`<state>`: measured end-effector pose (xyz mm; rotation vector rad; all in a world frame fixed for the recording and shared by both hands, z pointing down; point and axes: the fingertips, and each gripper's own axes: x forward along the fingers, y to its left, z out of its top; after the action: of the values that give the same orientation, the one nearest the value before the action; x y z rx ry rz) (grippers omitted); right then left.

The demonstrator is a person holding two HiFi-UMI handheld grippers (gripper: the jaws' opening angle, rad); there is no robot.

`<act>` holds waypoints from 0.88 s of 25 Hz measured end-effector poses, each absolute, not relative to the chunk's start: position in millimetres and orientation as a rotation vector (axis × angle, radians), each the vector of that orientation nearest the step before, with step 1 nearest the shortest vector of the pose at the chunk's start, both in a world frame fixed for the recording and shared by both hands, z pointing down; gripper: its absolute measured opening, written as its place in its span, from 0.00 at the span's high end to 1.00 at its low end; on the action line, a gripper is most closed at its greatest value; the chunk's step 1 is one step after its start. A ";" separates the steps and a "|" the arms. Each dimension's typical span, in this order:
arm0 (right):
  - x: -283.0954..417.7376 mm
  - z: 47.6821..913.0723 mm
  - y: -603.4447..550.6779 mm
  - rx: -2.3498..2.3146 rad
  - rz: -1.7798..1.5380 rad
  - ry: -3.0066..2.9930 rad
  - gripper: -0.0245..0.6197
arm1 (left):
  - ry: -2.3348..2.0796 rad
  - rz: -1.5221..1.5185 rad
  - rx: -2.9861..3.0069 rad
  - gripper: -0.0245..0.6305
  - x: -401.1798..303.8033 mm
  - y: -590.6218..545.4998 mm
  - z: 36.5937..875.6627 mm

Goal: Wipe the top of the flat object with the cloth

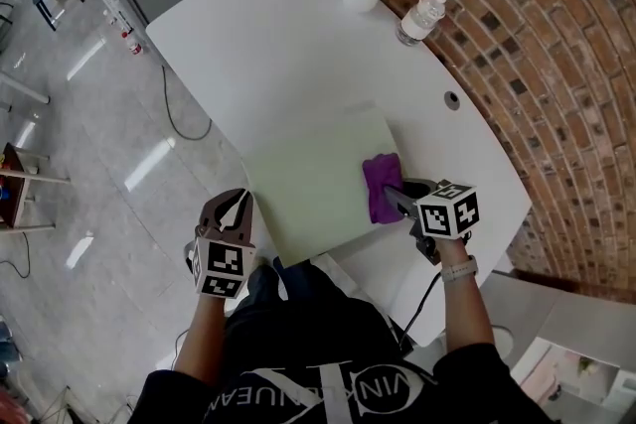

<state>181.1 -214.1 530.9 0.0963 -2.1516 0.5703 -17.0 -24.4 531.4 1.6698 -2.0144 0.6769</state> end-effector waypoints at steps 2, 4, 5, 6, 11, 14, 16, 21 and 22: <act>188.5 531.3 -223.4 0.125 0.573 -2.154 0.87 | -2.016 0.681 1.663 0.93 -18.0 -25.2 531.1; 195.5 531.3 -231.4 0.147 0.575 -2.155 0.86 | -2.020 0.684 1.660 0.93 -18.6 -27.4 530.1; 199.0 531.3 -235.0 0.157 0.576 -2.156 0.86 | -2.022 0.686 1.659 0.93 -18.7 -28.5 529.8; 202.3 531.3 -238.2 0.166 0.577 -2.158 0.86 | -2.023 0.688 1.656 0.93 -18.7 -29.3 529.6; 218.4 531.0 -253.1 0.217 0.589 -2.169 0.86 | -2.032 0.704 1.647 0.93 -19.8 -32.8 526.8; 227.5 531.3 -263.1 0.253 0.601 -2.177 0.86 | -2.040 0.718 1.646 0.93 -19.5 -36.4 523.1; 232.2 531.7 -267.8 0.276 0.607 -2.187 0.86 | -2.046 0.727 1.645 0.93 -19.3 -37.9 520.2; 247.4 535.9 -281.1 0.378 0.599 -2.197 0.87 | -2.059 0.760 1.653 0.93 -20.5 -38.7 512.2; 252.5 539.0 -284.1 0.408 0.574 -2.184 0.87 | -2.062 0.768 1.656 0.93 -22.0 -38.7 509.6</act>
<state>252.5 -284.1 539.0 0.4080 -2.1838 0.5737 -22.0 -38.7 509.6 1.6559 -2.0619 0.7680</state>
